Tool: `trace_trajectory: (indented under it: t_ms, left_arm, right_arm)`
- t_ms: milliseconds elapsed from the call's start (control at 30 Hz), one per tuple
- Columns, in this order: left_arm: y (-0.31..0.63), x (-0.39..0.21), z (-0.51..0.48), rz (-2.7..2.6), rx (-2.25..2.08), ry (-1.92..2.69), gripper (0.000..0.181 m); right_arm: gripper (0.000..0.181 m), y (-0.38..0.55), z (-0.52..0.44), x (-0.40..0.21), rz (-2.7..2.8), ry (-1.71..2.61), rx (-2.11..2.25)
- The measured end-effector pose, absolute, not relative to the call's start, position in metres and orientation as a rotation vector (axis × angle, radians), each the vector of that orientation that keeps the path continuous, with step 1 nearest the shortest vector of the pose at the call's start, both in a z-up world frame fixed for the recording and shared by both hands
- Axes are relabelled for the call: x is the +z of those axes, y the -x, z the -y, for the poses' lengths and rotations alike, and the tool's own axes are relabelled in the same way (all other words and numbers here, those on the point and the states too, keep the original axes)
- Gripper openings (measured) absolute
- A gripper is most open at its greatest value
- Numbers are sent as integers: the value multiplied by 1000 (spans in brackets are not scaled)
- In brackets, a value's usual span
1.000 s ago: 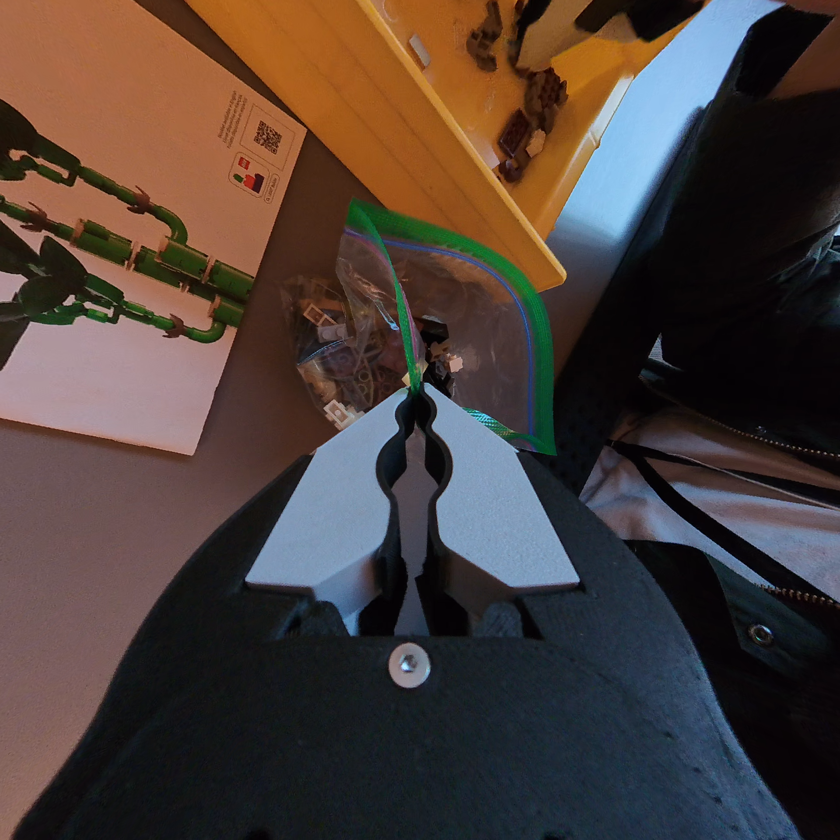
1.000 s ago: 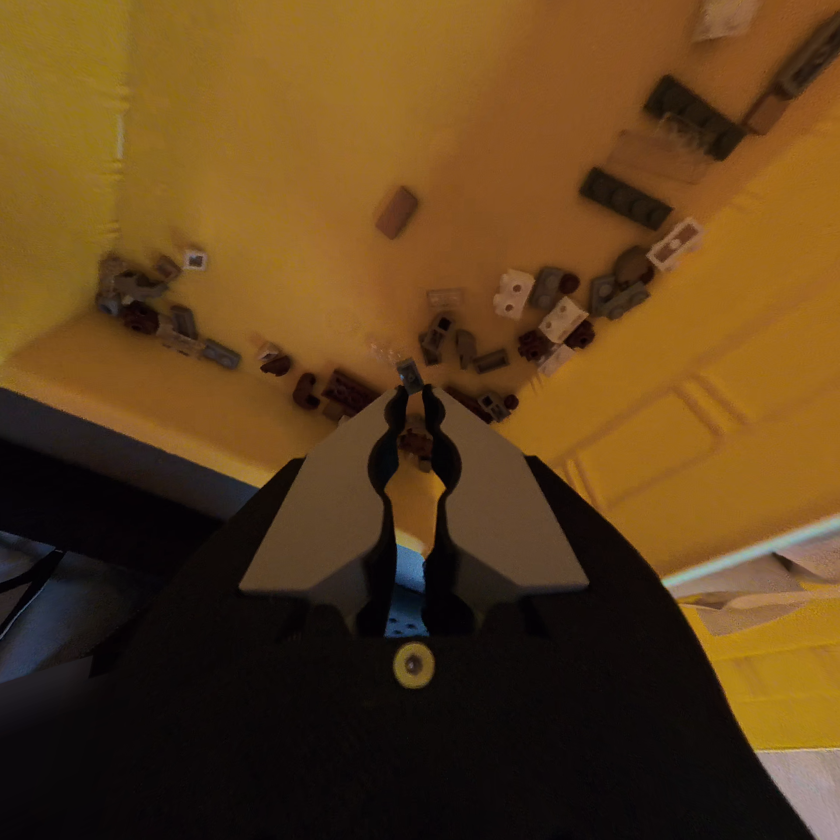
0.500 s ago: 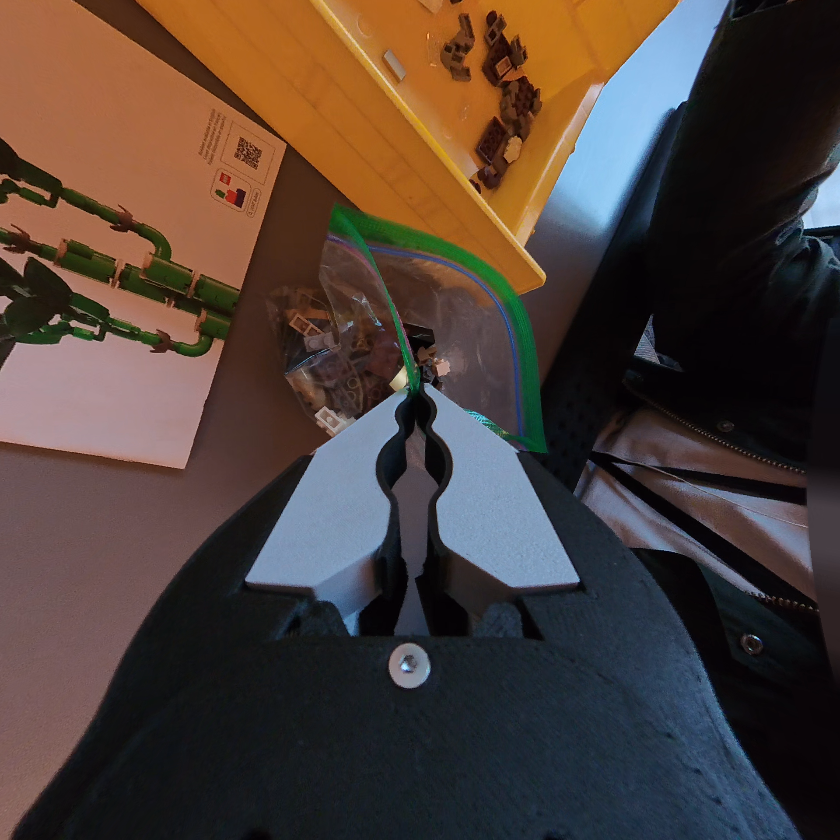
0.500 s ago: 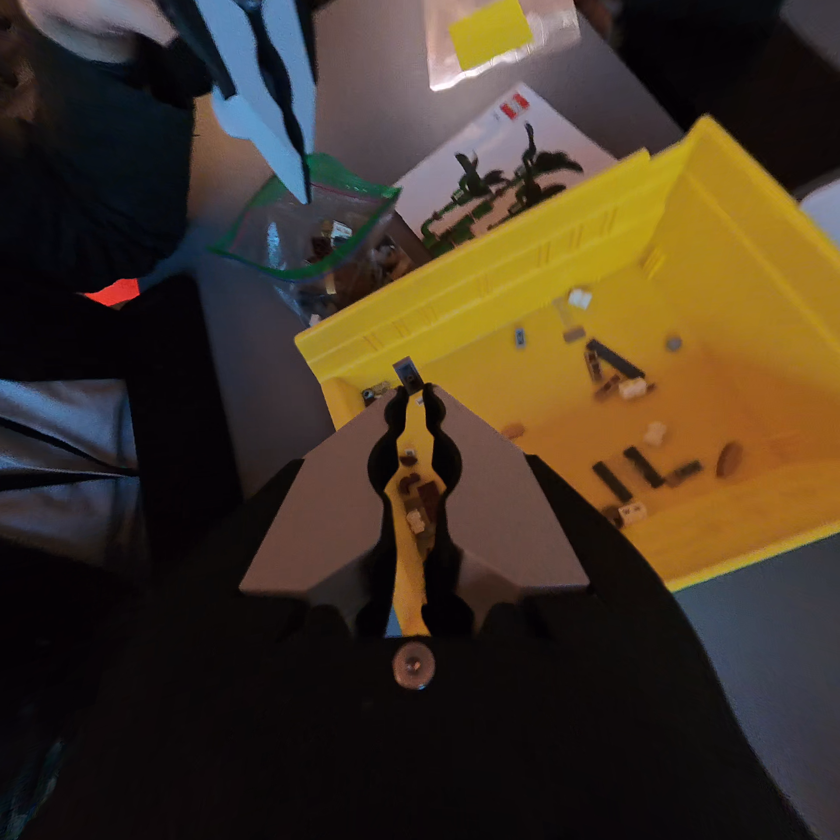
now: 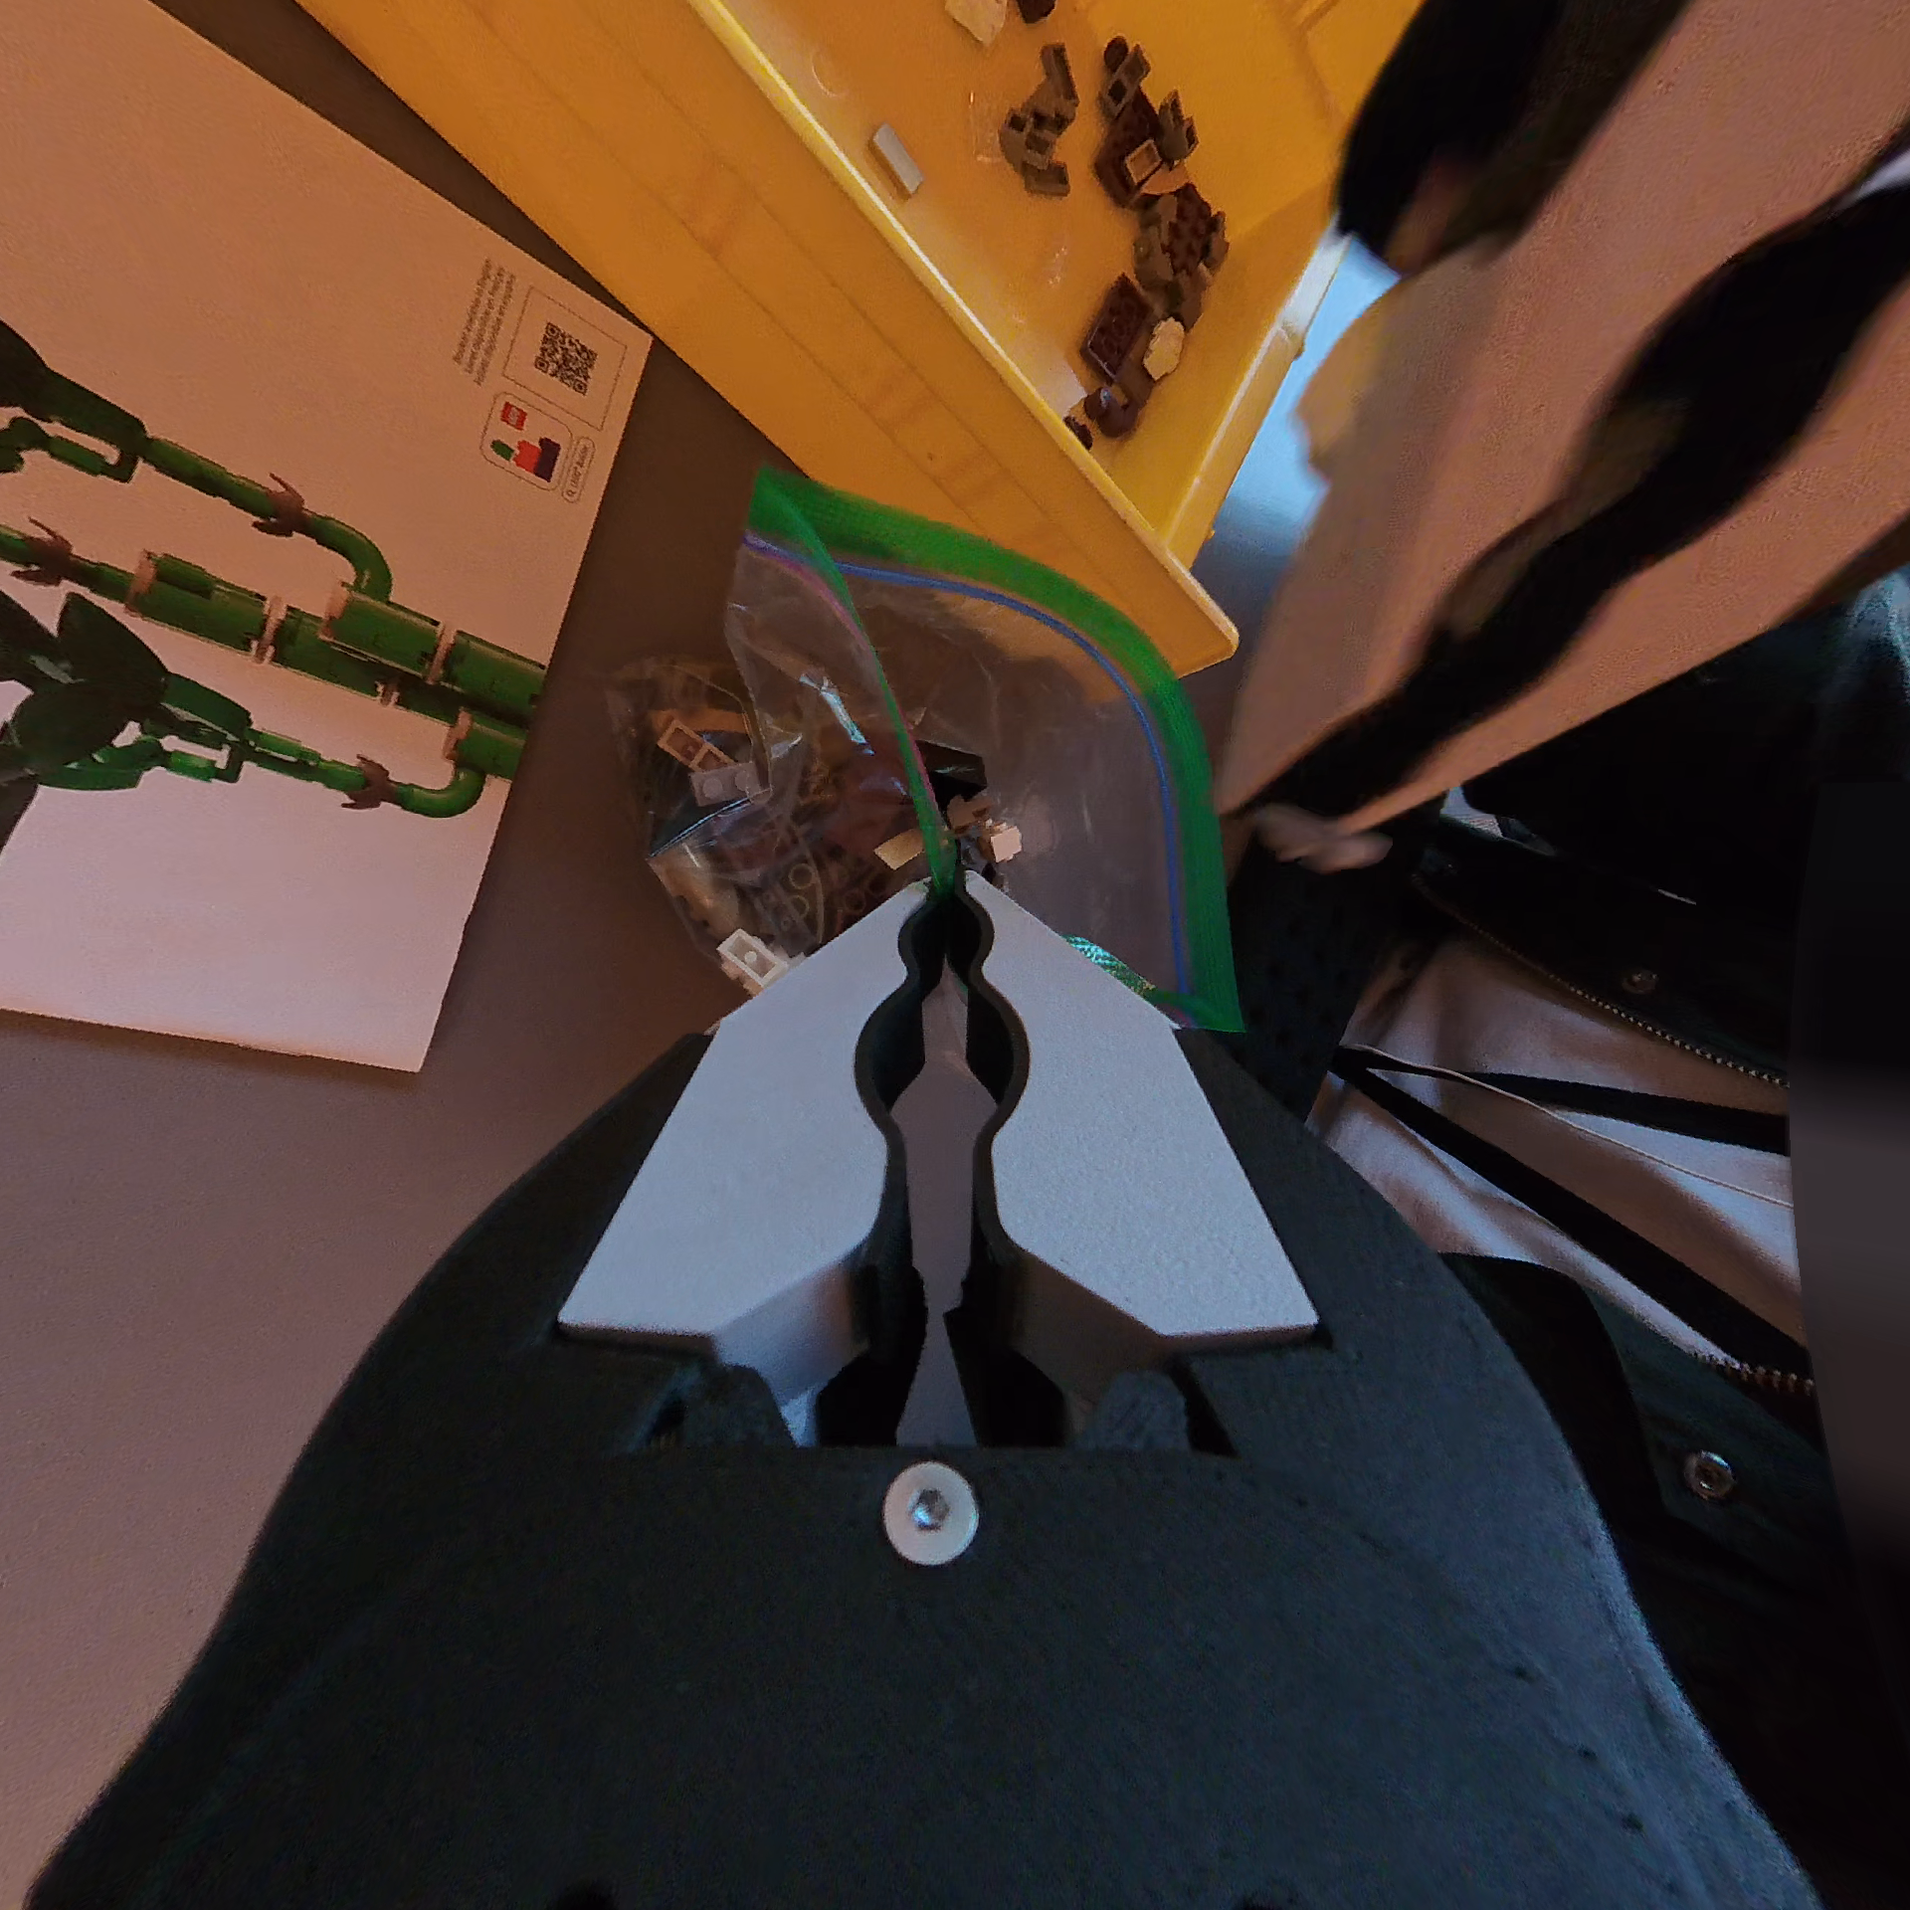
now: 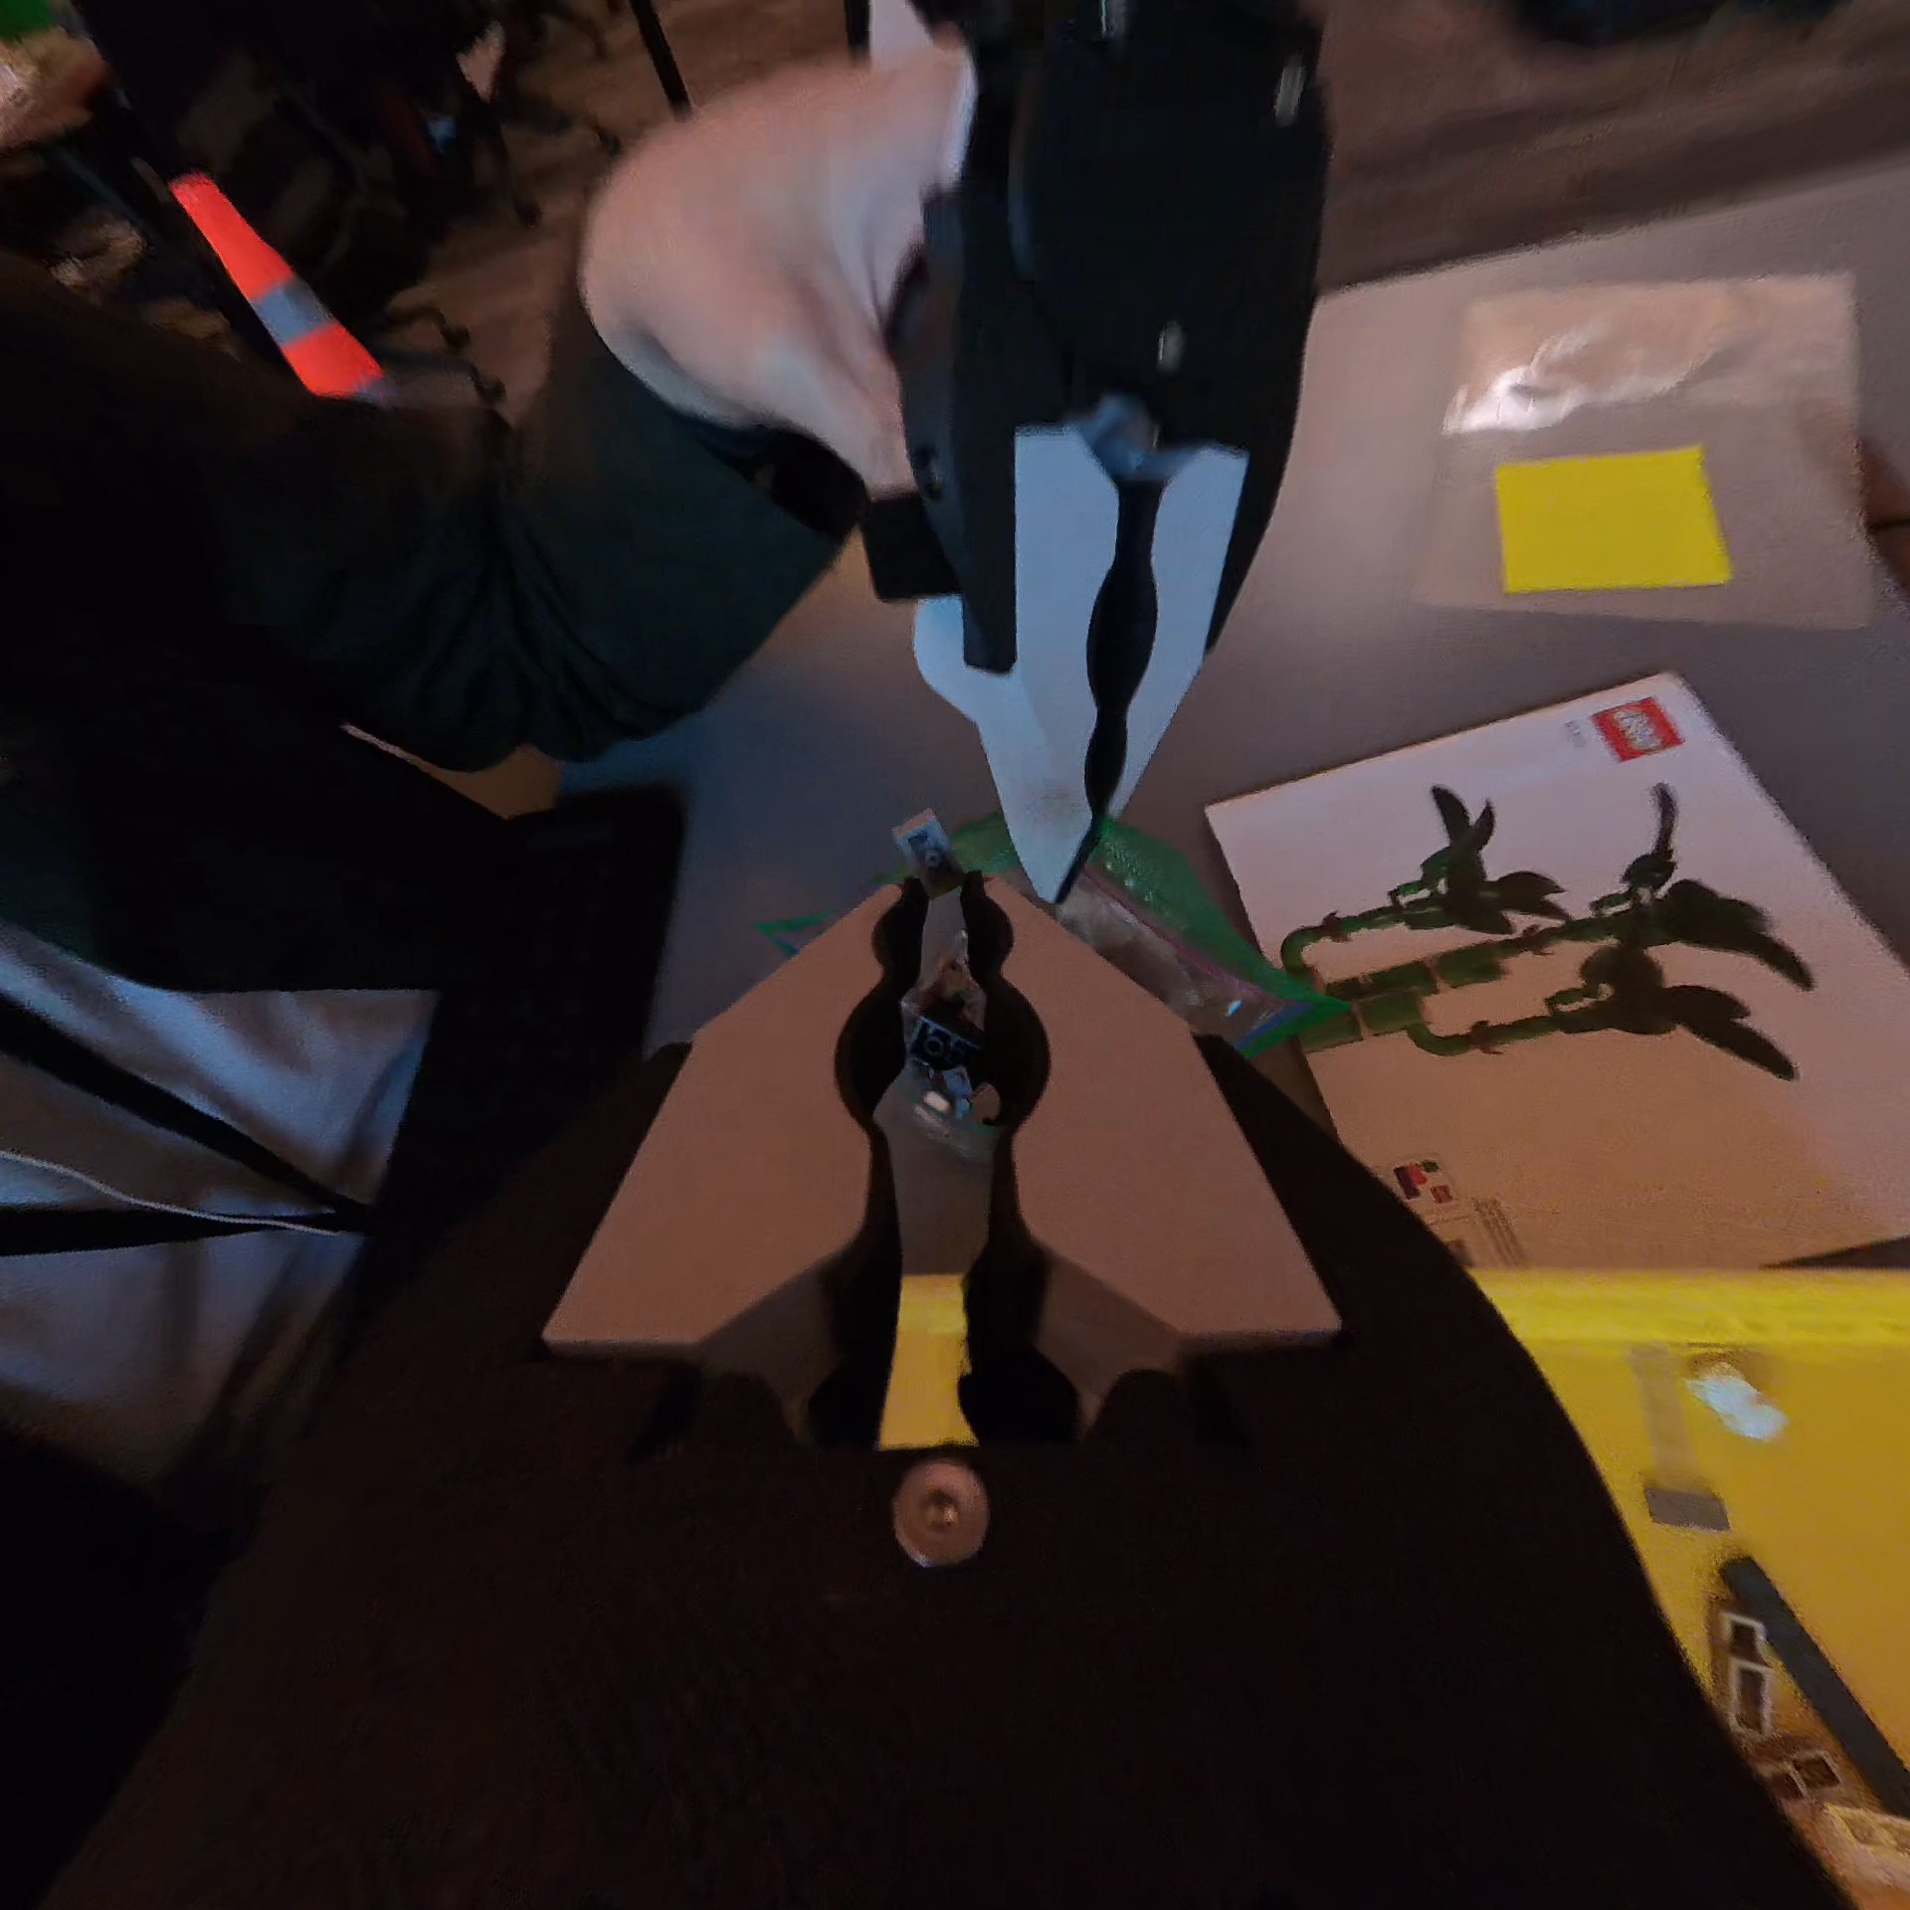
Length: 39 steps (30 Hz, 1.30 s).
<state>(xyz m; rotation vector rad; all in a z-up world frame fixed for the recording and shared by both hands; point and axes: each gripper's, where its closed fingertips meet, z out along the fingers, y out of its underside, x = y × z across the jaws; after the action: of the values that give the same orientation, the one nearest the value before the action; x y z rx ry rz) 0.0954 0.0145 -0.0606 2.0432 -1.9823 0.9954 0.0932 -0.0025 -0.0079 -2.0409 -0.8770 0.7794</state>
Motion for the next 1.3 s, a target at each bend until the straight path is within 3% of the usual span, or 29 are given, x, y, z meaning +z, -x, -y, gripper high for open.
trace_trajectory:
  t_ms: [133,367,667,800,900,967,1067,1300]
  left_arm:
    - [-94,-58,-16,1983,1003,-2050,0]
    - [-92,-56,-16,1999,997,-2052,0]
    - [-92,-56,-13,2010,987,-2044,0]
    - [-91,-55,-14,2012,987,-2046,0]
    - [-90,-55,-15,2011,985,-2044,0]
    - [-91,-55,-14,2009,985,-2042,0]
    - [-91,-57,-13,2008,981,-2039,0]
    - [-91,-59,-14,1999,976,-2039,0]
  right_arm:
    - [8,-87,-1,-52,924,2196,758]
    - [20,-94,-7,-56,890,2219,721]
    - [35,-103,-3,-40,1039,2060,542]
    - [33,-128,-13,21,874,1797,466]
    - [64,-164,6,58,719,1667,565]
    - [62,-199,7,38,643,1760,494]
    - [34,-257,18,-51,605,2295,229]
    - [38,-277,37,-130,876,2621,-52]
